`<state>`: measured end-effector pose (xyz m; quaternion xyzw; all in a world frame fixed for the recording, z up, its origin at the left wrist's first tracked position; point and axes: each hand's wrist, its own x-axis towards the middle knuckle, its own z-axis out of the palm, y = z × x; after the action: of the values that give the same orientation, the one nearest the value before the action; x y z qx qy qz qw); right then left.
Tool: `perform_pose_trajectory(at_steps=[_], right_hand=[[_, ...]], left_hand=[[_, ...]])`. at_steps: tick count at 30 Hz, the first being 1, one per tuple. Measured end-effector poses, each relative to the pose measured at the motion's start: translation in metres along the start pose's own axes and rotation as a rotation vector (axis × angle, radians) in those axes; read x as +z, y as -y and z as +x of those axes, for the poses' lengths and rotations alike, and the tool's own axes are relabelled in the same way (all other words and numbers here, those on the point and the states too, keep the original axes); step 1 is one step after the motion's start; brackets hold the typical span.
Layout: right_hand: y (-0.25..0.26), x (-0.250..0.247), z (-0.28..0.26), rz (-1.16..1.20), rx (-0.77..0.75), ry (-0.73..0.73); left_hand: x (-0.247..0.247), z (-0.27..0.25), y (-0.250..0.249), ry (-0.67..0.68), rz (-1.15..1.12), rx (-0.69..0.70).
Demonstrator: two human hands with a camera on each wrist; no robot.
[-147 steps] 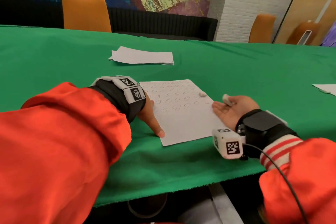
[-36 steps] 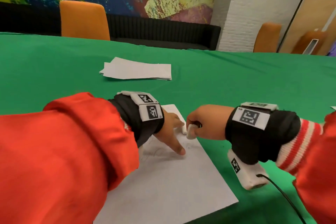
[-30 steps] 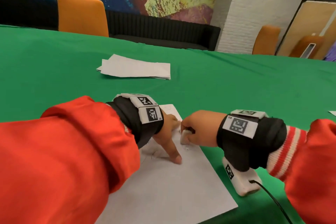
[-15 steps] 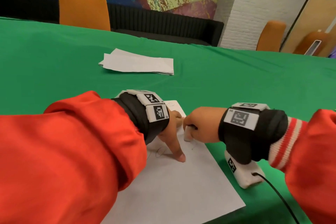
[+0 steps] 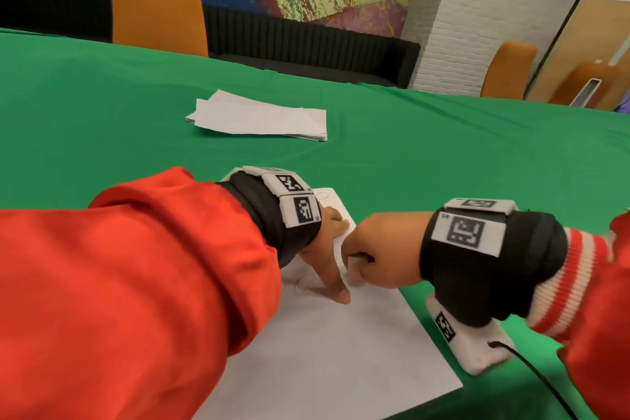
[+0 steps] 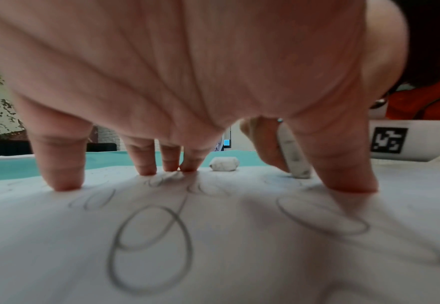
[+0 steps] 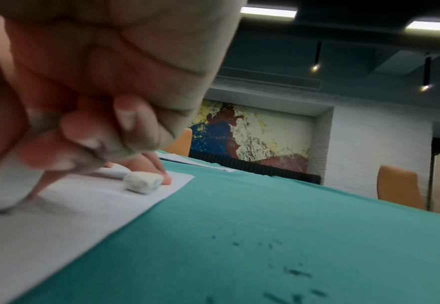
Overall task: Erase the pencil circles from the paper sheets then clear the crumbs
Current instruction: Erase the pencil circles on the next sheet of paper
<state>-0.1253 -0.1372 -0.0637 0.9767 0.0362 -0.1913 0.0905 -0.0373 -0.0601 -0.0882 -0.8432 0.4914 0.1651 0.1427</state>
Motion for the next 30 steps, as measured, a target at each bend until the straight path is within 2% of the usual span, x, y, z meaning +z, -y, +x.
perform_pose_trajectory(at_steps=[6, 12, 16, 22, 27, 30], right_hand=[[-0.008, -0.005, 0.014, -0.021, 0.065, -0.060], [-0.003, -0.003, 0.003, 0.019, 0.027, 0.032], [-0.013, -0.005, 0.013, 0.033, 0.102, -0.045], [-0.007, -0.001, 0.002, 0.065, 0.026, 0.043], [-0.018, -0.003, 0.013, 0.061, 0.120, -0.027], [-0.015, -0.001, 0.009, 0.075, 0.091, -0.013]], left_hand=[[-0.001, 0.000, 0.000, 0.005, -0.033, -0.001], [0.001, 0.002, 0.001, -0.009, -0.010, 0.000], [0.002, 0.003, 0.004, 0.005, -0.058, 0.006], [0.002, 0.003, 0.001, -0.007, -0.011, -0.009], [0.000, 0.002, 0.002, 0.013, -0.008, -0.010], [0.001, 0.002, 0.002, 0.015, -0.015, -0.016]])
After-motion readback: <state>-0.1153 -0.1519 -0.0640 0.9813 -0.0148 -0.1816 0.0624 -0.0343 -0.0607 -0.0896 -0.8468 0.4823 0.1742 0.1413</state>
